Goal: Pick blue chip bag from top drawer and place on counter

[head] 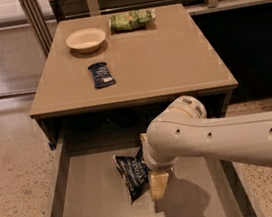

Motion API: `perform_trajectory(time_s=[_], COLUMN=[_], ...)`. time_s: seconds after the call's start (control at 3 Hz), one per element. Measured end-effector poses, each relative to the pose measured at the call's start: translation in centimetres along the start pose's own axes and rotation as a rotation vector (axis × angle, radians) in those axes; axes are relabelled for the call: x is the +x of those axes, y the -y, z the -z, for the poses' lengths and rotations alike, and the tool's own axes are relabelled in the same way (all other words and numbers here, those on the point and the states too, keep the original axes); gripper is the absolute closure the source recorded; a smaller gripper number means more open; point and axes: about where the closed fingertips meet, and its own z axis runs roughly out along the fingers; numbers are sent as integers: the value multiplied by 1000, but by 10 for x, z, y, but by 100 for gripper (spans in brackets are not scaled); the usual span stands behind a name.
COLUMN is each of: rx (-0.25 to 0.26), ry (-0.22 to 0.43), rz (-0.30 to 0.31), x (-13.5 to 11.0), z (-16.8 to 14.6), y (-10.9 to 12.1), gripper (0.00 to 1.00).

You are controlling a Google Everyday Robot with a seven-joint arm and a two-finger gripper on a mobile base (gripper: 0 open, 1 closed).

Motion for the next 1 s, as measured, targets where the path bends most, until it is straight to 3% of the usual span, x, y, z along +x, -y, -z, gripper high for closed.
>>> perform_trajectory(time_s=[0.33,0.67,1.0], rx=[0,-11,-57], ry=[3,85,165], rz=[-18,-76,-119], x=[-2,-3,-2], z=[-15,-30,-45], y=[-1,3,0], gripper=[0,0,4])
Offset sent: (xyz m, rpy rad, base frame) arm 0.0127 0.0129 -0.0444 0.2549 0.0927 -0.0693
